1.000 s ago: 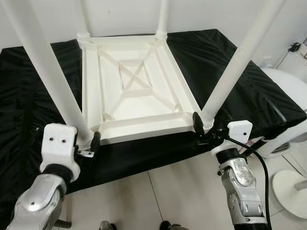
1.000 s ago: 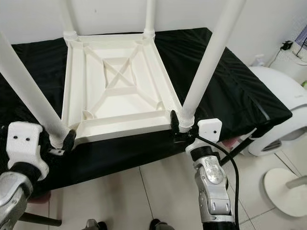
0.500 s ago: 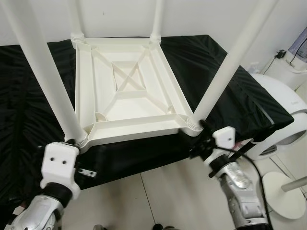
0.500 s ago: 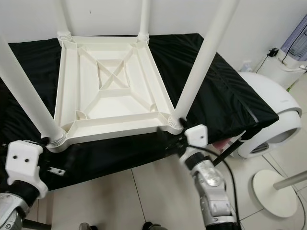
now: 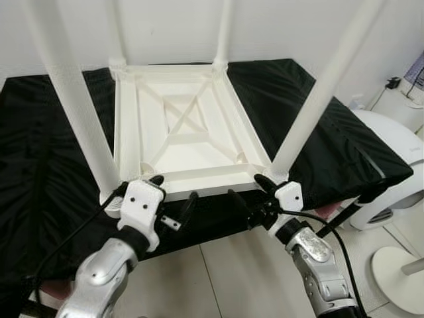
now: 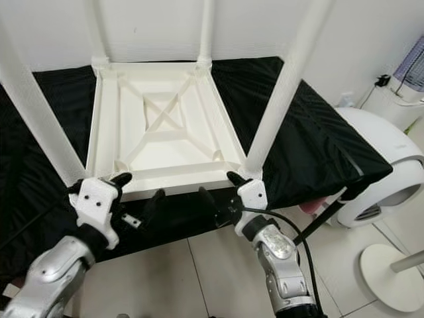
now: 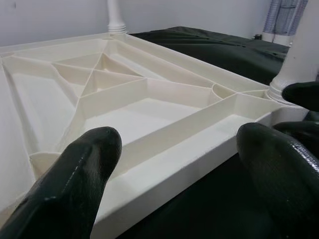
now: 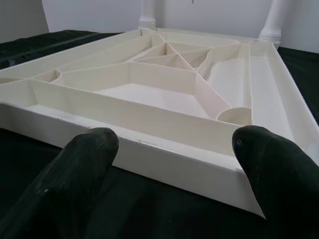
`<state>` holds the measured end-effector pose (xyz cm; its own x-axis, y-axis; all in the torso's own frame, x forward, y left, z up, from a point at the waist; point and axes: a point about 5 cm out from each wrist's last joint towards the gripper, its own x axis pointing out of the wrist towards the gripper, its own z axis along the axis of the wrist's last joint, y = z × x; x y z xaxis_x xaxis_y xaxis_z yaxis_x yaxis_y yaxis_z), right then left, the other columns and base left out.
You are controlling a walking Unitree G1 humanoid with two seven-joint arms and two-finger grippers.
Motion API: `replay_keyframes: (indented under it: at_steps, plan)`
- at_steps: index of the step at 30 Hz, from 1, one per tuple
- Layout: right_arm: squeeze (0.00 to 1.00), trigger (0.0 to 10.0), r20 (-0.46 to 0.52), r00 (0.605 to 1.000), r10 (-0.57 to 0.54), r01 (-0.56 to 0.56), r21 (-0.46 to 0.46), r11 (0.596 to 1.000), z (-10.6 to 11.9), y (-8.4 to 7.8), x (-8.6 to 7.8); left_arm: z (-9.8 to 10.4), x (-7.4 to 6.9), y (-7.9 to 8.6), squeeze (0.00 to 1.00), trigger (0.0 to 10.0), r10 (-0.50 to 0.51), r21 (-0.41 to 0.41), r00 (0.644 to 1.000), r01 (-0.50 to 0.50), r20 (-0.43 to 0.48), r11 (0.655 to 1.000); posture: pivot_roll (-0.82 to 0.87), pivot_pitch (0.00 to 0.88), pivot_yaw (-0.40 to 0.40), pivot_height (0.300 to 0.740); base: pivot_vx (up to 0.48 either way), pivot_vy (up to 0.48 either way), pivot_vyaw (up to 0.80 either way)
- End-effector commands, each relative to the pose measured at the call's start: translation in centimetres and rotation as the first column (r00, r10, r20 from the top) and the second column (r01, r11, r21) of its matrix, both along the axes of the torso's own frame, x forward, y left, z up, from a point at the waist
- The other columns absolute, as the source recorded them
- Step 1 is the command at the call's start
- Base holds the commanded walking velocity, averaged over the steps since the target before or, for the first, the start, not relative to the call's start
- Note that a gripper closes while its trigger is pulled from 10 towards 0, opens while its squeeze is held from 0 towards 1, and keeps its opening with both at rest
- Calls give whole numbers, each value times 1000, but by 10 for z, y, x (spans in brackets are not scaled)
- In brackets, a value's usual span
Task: Building children table
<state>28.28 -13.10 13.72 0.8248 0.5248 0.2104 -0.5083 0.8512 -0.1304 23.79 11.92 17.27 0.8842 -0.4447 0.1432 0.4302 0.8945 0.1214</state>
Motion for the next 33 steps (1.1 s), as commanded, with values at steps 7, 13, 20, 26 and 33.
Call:
replay_keyframes:
  at_steps: [7,13,20,26,33]
  plan:
    - [0,10000,0,1000,-5,5,-22,1000,-12,6,-5,-18,13,-8,0,10000,29,3,999,-28,-19,1000,-50,37,20,740,0,0,0]
    - [0,10000,-2,1000,-26,26,-26,999,-20,9,-11,-30,19,-9,0,10000,38,44,999,-37,-26,998,-57,38,25,740,0,0,0]
    - [0,10000,4,994,-110,110,-12,994,-28,6,-15,-41,26,-5,0,10000,92,50,996,-92,-7,995,-73,55,14,740,0,0,0]
    - [0,10000,0,988,-152,152,-4,988,-31,3,-17,-46,34,3,0,10000,161,-30,986,-162,-31,986,-72,66,1,740,0,0,0]
    - [0,10000,1,979,-206,206,-1,979,-37,-1,-22,-50,33,10,0,10000,208,-16,978,-208,0,978,-66,45,24,740,0,0,0]
